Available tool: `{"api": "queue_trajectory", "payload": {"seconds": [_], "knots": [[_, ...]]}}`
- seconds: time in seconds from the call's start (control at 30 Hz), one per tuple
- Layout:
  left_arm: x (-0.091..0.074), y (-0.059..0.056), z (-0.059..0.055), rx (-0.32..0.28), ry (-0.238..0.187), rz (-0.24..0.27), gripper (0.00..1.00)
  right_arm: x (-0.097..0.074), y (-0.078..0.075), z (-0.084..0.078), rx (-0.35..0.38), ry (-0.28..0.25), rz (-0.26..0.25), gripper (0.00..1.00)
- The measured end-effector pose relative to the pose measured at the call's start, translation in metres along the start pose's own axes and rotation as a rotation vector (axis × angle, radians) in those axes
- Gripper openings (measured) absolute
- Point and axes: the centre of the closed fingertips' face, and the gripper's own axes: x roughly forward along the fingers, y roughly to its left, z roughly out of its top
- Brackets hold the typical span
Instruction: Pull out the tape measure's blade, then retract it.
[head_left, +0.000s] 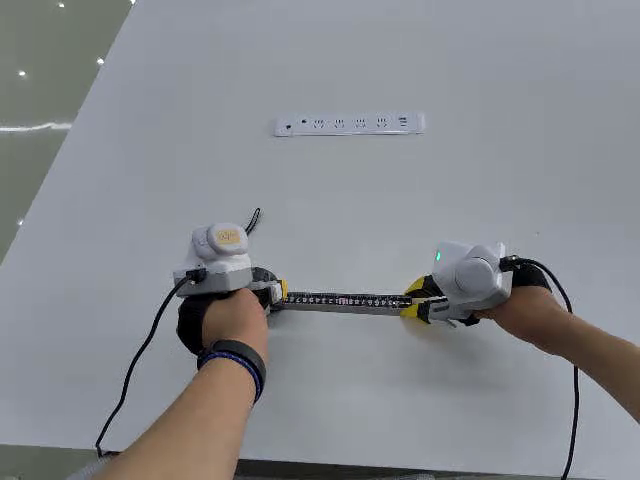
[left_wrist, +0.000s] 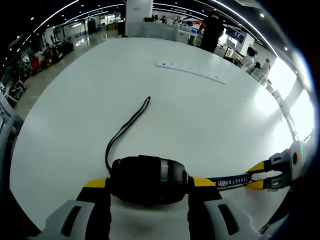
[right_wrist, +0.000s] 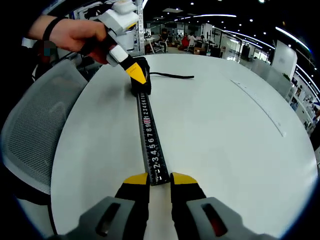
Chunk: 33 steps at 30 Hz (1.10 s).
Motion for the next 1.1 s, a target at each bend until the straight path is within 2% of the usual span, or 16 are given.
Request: {"api": "queue_trajectory", "payload": {"seconds": [0.57,0.83,1.1], "knots": [[0.001,0.0,0.0,-0.011,0.002,-0.007,0.59,0.006,-0.001,0.005,0.003,-0.008,0.004,0.15],[0.0,0.0,-0.001,-0.003,0.005,-0.014,0.59,0.022,0.009,0.026,-0.011,-0.04,0.027,0.16],[0.002,0.001,0.0,-0.008,0.004,-0.019,0.59,0.031,0.011,0.036,-0.031,-0.032,0.044,0.16]]}}
